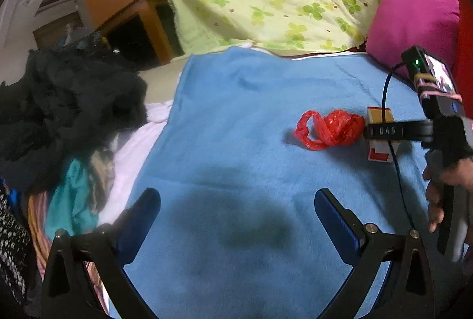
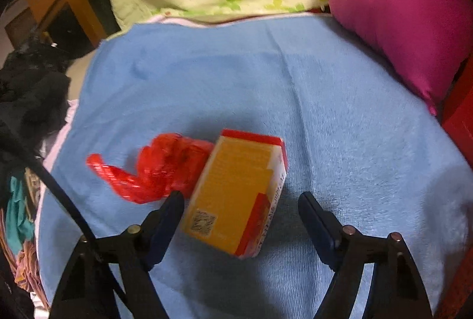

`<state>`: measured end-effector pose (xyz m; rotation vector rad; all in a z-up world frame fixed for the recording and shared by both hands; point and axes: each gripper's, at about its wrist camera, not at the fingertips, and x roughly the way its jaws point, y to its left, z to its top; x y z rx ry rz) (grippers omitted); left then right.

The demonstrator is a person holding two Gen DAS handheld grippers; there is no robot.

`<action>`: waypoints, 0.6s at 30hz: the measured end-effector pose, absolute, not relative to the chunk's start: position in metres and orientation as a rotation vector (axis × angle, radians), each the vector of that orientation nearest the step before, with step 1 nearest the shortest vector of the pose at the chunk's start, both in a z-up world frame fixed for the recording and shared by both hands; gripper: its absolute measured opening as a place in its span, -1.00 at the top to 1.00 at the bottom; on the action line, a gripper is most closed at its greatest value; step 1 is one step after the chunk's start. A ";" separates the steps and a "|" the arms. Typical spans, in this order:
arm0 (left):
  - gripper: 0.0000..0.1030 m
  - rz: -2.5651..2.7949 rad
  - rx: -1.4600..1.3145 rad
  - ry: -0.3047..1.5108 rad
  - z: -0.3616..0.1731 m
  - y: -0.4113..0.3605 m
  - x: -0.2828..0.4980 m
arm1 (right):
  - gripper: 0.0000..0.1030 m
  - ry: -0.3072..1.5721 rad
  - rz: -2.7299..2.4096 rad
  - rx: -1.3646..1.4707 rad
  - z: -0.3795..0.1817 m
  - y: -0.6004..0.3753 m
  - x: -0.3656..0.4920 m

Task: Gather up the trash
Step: 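Grasp the medicine box with right tool while left tool grasps the red bag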

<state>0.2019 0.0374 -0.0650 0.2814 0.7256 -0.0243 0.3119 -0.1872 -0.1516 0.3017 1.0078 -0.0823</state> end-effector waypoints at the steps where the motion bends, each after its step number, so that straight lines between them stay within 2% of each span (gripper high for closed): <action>1: -1.00 -0.033 0.285 0.724 -0.065 0.035 0.207 | -0.30 1.017 -0.078 0.310 -0.153 -0.189 0.313; 4: -1.00 -0.074 0.308 0.715 -0.068 0.021 0.228 | 0.02 1.047 -0.082 0.322 -0.159 -0.197 0.313; 18: -1.00 -0.226 0.328 0.820 -0.101 -0.068 0.325 | 0.05 0.963 -0.122 0.404 -0.136 -0.257 0.304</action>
